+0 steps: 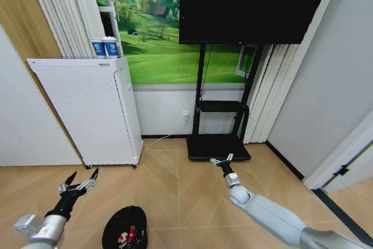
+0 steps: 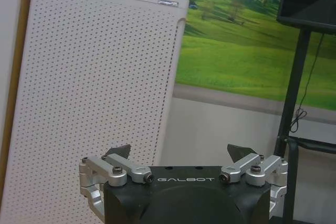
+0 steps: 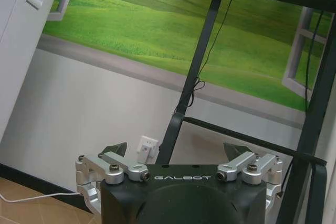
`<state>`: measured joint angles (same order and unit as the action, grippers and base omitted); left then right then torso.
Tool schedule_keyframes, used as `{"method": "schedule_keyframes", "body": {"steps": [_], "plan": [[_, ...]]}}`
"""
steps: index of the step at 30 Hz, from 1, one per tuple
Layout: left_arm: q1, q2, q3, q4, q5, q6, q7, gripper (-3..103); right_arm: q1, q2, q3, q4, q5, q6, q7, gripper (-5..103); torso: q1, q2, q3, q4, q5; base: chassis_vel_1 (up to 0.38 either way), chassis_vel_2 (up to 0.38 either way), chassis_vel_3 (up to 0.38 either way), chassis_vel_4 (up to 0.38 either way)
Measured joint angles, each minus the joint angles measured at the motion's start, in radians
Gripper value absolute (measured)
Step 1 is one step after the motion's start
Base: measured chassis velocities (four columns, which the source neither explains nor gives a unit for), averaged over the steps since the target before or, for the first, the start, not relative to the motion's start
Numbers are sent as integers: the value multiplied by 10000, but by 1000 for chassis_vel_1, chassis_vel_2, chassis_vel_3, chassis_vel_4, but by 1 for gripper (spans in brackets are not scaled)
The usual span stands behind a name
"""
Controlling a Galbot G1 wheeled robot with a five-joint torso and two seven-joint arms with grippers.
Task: Pick up the trash bin and place the garbage on the floor into it.
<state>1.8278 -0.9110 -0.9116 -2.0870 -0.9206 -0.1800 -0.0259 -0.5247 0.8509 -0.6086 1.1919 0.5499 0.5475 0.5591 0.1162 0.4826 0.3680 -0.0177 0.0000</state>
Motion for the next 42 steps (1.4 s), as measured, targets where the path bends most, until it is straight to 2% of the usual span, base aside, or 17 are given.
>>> {"method": "schedule_keyframes", "body": {"steps": [4,5,8,21,26,37,42], "plan": [[58,47,-48,-262,144,1,256,100,349,-286,-363,397,742,-144,-307,100,78,199,122,2,1,0,0,0,0],[59,70,-64,-350,153,1,296,100,526,-437,-518,657,1171,-272,-389,100,118,303,184,2,-1,0,0,0,0],[65,101,-146,-393,139,3,358,100,746,-651,-655,911,1499,-412,-432,100,182,461,279,1,-1,0,0,0,0],[-135,187,-144,-484,9,53,314,100,563,-945,-500,1377,1339,-583,-195,100,395,980,584,2,1,0,0,0,0],[-97,168,-78,-528,220,38,136,100,349,-1027,-336,1486,1146,-575,-164,100,480,1179,694,0,1,0,0,0,0],[42,-190,106,-601,399,5,34,100,-231,-1301,267,1586,845,-496,-132,100,511,1223,705,1,0,0,0,0,0],[3,-350,268,-527,504,-1,-5,100,-447,-1391,639,1522,667,-196,-144,100,504,1199,692,3,1,-3,-12,0,7]]}}
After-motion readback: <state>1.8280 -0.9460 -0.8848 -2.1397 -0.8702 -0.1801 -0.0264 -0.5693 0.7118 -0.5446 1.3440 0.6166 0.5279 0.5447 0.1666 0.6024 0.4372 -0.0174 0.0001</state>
